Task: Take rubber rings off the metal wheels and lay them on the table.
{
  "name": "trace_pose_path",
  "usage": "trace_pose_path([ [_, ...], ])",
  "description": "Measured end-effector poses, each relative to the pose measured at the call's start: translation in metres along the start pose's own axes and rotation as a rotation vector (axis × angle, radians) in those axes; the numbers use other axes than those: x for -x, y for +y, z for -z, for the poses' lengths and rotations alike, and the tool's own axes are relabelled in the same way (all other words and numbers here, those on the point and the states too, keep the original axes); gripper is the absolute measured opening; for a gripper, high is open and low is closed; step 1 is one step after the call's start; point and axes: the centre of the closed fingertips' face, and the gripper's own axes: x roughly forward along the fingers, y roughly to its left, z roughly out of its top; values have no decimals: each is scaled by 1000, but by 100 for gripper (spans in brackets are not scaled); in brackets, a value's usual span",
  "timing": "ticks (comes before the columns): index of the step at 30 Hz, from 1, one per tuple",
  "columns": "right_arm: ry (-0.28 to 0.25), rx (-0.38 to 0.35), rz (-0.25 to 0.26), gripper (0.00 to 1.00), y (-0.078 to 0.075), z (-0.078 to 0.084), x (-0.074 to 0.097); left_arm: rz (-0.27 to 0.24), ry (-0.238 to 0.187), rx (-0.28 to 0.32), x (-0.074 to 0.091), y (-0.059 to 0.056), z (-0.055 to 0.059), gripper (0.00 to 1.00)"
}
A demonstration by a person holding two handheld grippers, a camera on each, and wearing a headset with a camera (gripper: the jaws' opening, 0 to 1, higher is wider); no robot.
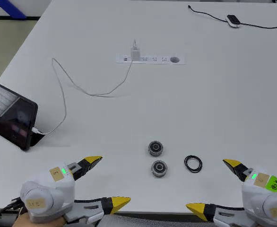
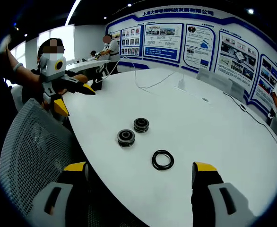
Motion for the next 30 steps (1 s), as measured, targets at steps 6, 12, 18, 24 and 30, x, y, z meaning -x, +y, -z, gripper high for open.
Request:
trace_pose_path([
  [6, -19, -9, -8, 97, 5, -5, -1, -15, -27, 12, 4, 1, -5, 83],
  [12, -26, -17, -7, 98, 7, -7, -2, -25, -31, 14, 6, 2, -4, 86],
  [18, -25, -24, -8, 99, 9, -6, -1, -32, -35, 17, 8, 1, -4, 87],
  [24, -29, -25, -7, 99, 9, -7, -1, -34, -36, 16, 8, 1, -4, 87],
  [30, -30, -26, -6, 99, 8, -7, -2, -34, -35, 17, 8, 2, -4, 86],
])
